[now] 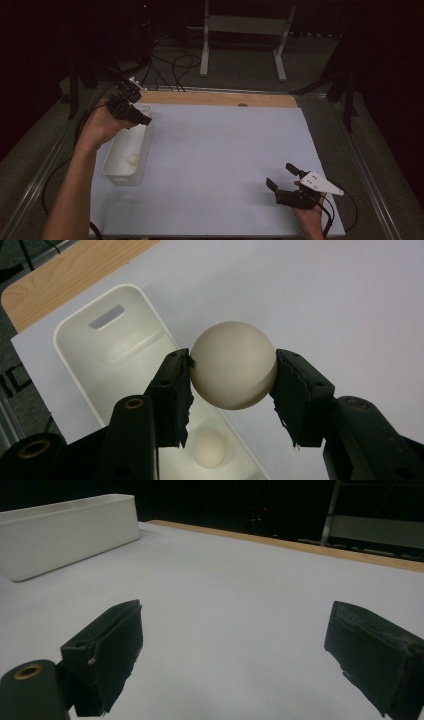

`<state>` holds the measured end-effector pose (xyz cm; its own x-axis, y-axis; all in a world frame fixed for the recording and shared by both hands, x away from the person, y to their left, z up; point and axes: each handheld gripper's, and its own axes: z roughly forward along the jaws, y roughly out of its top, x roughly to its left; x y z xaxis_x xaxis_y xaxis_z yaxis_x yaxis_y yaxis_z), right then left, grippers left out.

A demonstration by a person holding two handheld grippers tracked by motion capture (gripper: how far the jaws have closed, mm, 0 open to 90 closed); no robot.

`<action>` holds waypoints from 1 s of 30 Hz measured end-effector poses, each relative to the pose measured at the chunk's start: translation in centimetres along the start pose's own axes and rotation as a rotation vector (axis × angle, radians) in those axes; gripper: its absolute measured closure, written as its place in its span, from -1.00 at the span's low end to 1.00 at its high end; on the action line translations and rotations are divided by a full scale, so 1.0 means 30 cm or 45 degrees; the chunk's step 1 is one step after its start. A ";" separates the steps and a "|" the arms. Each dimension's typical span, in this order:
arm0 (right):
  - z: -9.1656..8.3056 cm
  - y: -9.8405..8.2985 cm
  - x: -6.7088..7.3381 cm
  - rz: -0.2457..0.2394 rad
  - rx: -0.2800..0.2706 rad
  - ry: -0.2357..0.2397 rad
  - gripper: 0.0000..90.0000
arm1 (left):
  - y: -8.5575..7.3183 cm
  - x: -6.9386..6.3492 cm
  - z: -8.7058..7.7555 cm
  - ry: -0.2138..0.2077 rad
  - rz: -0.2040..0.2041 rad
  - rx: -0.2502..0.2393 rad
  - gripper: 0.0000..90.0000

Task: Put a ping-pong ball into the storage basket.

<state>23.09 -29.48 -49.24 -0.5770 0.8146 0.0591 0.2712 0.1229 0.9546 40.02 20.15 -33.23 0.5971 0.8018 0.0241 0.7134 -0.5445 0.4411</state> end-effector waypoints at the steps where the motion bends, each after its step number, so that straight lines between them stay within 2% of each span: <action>1: 0.000 0.000 0.000 -0.001 -0.001 -0.001 -0.81 | -0.001 0.001 0.001 0.000 -0.002 -0.001 0.14; 30: 0.003 -0.001 0.001 0.000 -0.002 0.001 -0.81 | -0.049 0.023 0.023 0.007 -0.036 0.001 0.14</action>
<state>23.13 -29.42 -49.30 -0.5777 0.8141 0.0594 0.2703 0.1222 0.9550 39.65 21.33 -34.48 0.5748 0.8181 0.0167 0.7301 -0.5219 0.4411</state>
